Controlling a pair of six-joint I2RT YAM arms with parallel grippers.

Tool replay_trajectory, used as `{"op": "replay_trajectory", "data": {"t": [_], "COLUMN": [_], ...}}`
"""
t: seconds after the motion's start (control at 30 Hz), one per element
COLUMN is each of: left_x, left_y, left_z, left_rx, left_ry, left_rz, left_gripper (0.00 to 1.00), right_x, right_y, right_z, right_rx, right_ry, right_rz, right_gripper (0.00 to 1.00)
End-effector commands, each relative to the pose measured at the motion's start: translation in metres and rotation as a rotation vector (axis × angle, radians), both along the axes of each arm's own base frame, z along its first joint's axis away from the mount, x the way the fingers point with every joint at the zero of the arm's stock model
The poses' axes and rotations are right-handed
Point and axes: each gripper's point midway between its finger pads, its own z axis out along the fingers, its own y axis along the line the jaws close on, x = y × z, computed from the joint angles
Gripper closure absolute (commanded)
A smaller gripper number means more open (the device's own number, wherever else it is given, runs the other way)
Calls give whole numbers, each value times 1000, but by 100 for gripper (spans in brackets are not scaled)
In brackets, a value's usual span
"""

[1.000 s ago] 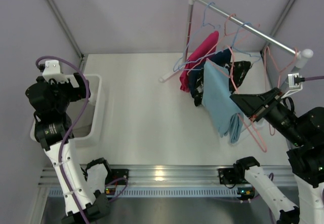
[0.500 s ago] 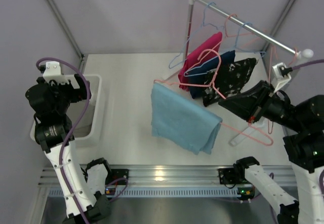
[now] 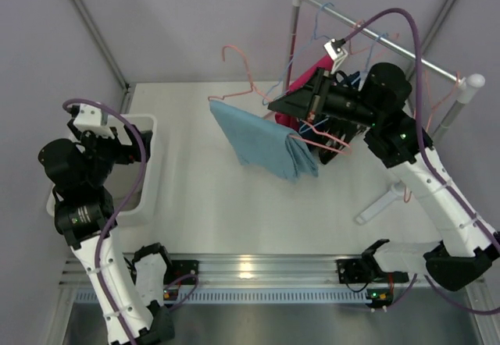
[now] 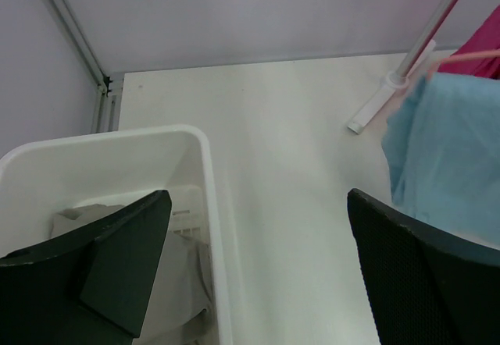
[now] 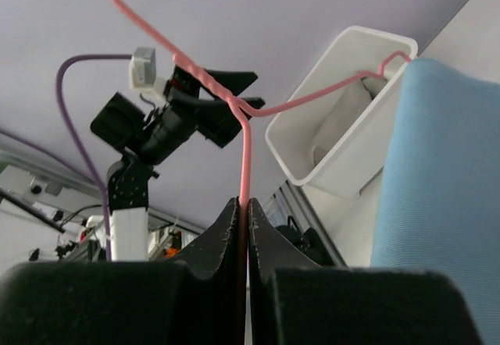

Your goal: Remove the trousers from the hanger

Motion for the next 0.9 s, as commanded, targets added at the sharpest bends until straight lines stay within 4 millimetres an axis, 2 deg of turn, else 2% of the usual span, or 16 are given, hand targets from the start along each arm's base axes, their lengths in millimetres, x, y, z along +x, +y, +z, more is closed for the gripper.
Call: {"op": "replay_trajectory", "data": {"t": [0.0,0.03,0.07,0.13,0.17,0.3,0.33,0.4,0.43,0.47,0.57,0.67,0.73,0.77,0.87], "left_x": [-11,-11,-12,-11,-9,-6,-4,0,2,2,0,-8,-7,-5,18], "left_y": [-22,-23,-24,-26,-27,-31,-30,-32,-35,-43,-56,-65,-68,-66,-58], "left_z": [24,25,27,31,31,31,36,32,35,30,32,45,42,42,32], "left_rx": [10,6,-4,-4,-7,39,66,63,60,28,-20,16,30,64,140], "left_ry": [-73,-79,-84,-95,-93,-127,-159,-164,-184,-172,-213,-302,-315,-329,-303], "left_rz": [-109,-115,-115,-126,-136,-184,-189,-217,-239,-291,-369,-416,-430,-422,-364], "left_gripper": [1,1,1,1,1,1,1,1,1,1,2,2,2,3,4], "right_x": [-7,-8,6,17,34,65,66,76,78,87,96,96,98,104,109], "right_y": [-1,8,14,26,33,55,60,71,74,79,88,98,102,109,115], "right_z": [107,107,110,107,106,107,111,120,124,129,139,148,151,145,147], "right_rx": [229,233,236,224,210,198,207,231,244,267,296,312,321,296,308], "right_ry": [-303,-292,-284,-245,-210,-148,-143,-124,-118,-106,-109,-159,-174,-194,-208], "right_rz": [-119,-115,-163,-188,-235,-316,-323,-359,-366,-399,-451,-479,-521,-537,-581], "right_gripper": [100,100,100,100,100,100,100,100,100,100,100,100,100,100,100]}}
